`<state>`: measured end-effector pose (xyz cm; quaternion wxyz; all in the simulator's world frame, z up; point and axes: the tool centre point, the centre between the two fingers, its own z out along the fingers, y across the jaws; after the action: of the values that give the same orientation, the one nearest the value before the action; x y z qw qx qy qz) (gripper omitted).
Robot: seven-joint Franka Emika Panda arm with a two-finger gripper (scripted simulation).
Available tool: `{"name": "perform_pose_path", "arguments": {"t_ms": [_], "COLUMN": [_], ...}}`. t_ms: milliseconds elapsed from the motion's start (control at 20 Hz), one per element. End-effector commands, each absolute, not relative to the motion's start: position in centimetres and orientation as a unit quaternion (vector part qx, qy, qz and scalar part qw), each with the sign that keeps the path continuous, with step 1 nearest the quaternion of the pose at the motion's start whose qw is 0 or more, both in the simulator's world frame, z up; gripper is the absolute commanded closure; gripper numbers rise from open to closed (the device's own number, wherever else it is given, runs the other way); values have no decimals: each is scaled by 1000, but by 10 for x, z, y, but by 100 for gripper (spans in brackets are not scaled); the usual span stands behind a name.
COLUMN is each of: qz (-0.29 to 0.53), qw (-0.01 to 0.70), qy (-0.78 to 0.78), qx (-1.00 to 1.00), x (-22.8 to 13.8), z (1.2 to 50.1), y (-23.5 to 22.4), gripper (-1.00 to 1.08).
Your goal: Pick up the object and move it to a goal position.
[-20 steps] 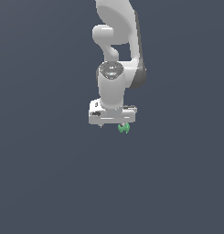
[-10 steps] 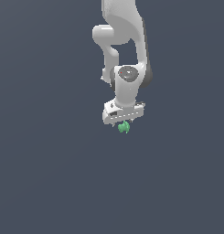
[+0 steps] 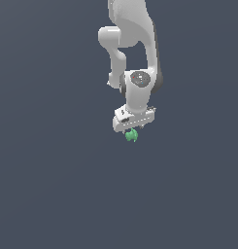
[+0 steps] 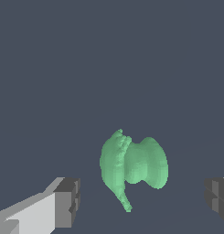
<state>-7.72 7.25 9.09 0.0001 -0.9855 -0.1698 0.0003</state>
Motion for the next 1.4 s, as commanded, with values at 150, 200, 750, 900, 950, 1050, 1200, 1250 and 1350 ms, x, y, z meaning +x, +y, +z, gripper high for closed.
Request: {"name": "perform_pose_path", "arguments": {"t_ms": [150, 200, 750, 900, 950, 1050, 1200, 1250, 1350], "qz": [0, 0, 0, 0, 0, 0, 0, 0, -1], "qw": [0, 0, 0, 0, 0, 0, 0, 0, 0], "qy": [-170, -171, -172, -172, -172, -172, -172, -172, -172], "qx": [-985, -985, -985, -985, -985, -985, -985, -985, -985], "x": [-78, -78, -79, -79, -79, -79, -79, -79, -78], "z": [79, 75, 41, 41, 41, 41, 41, 41, 42], "y": [72, 73, 73, 73, 73, 73, 73, 73, 73], "gripper": [-92, -92, -92, 108, 108, 108, 108, 108, 108]}}
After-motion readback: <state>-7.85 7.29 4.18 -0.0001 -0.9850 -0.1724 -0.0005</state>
